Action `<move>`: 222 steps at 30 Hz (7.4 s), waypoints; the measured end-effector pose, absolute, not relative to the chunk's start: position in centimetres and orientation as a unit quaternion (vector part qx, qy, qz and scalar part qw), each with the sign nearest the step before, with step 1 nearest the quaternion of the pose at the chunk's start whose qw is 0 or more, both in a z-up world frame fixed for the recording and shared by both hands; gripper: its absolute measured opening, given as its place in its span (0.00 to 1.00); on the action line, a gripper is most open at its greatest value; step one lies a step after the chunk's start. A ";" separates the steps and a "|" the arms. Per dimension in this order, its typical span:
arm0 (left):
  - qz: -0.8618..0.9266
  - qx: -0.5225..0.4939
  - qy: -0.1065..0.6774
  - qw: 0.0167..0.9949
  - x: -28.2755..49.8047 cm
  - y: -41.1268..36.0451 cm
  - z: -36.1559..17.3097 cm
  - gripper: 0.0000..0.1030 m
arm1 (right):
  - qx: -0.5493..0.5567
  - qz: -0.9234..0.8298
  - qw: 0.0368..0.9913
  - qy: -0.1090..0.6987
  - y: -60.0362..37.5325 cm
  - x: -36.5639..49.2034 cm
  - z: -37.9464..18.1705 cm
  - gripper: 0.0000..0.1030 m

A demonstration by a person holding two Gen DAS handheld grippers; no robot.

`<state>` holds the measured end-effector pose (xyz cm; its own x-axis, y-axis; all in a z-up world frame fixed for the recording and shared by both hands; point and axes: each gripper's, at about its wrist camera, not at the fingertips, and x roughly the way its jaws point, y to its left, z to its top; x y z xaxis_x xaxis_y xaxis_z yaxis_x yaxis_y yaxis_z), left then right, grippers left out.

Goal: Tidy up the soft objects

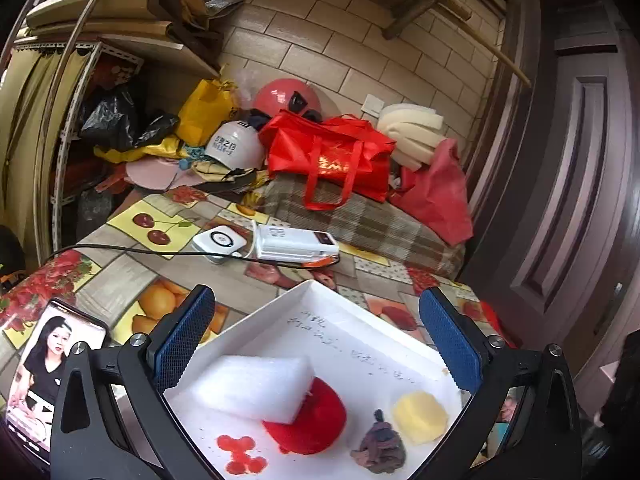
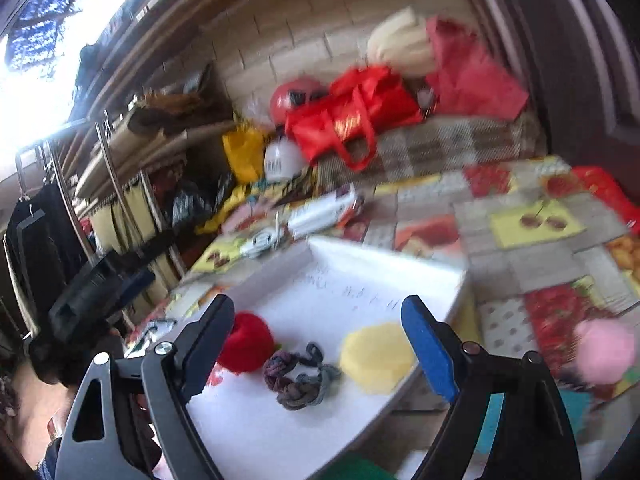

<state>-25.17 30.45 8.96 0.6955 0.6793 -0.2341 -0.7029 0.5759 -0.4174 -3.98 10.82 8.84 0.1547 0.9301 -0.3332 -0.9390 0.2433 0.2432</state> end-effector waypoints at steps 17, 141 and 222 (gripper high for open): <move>0.149 -0.124 0.154 0.969 -15.9 20.3 9.5 1.00 | 0.080 0.475 0.856 0.185 -4.1 6.0 10.3 0.83; -0.043 0.020 0.423 0.905 -6.3 6.4 1.4 0.47 | 0.142 0.501 0.812 0.265 -2.8 10.2 5.4 0.62; 0.332 -0.219 0.048 0.916 -22.0 28.3 9.9 1.00 | 0.012 0.598 0.778 0.193 8.5 -2.3 11.2 0.82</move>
